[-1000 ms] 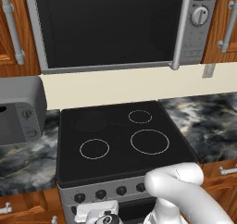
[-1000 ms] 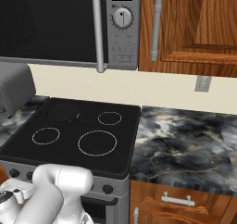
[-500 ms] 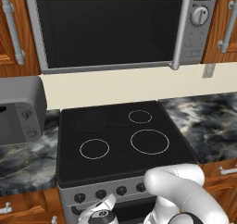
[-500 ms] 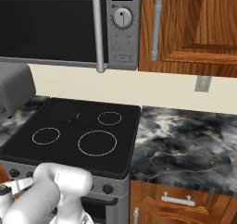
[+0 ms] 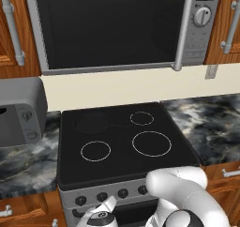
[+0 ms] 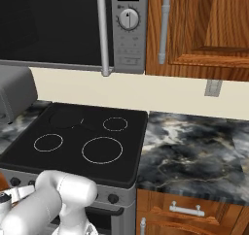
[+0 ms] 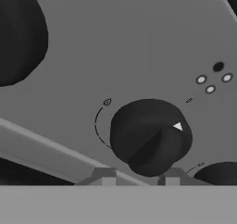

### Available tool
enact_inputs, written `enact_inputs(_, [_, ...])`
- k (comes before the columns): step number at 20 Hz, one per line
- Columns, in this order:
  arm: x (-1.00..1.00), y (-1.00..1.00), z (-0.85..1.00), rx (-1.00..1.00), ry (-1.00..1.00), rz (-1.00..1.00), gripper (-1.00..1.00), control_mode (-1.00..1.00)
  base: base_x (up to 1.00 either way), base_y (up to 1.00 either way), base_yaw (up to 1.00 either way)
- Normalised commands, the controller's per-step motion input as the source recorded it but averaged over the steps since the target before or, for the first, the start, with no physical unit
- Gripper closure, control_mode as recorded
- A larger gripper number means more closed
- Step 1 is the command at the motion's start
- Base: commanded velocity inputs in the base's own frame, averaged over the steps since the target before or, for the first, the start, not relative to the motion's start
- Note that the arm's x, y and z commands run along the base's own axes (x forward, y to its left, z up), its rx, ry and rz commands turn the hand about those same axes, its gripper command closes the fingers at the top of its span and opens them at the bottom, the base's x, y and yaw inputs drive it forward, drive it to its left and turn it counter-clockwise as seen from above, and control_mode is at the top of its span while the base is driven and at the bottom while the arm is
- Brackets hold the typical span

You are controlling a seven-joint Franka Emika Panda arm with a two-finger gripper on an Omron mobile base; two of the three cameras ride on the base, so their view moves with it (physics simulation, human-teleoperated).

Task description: Turn on the rear left burner of the stove.

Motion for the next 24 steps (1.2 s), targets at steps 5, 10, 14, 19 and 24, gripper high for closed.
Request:
enact_inputs(5, [0.02, 0.17, 0.12, -0.65, 0.12, 0.23, 1.0, -1.0, 0.0, 0.0, 0.0])
enact_inputs(10, [0.0, 0.25, 0.02, -0.85, 0.18, 0.14, 1.0, -1.0, 0.0, 0.0, 0.0])
enact_inputs(14, [-0.05, 0.28, 0.02, -0.77, 0.0, 0.17, 1.0, -1.0, 0.0, 0.0, 0.0])
enact_inputs(19, [0.0, 0.21, 0.0, -0.72, 0.14, 0.19, 1.0, -1.0, 0.0, 0.0, 0.0])
enact_inputs(24, [0.0, 0.18, 0.0, -0.58, 0.13, 0.22, 1.0, -1.0, 0.0, 0.0, 0.0])
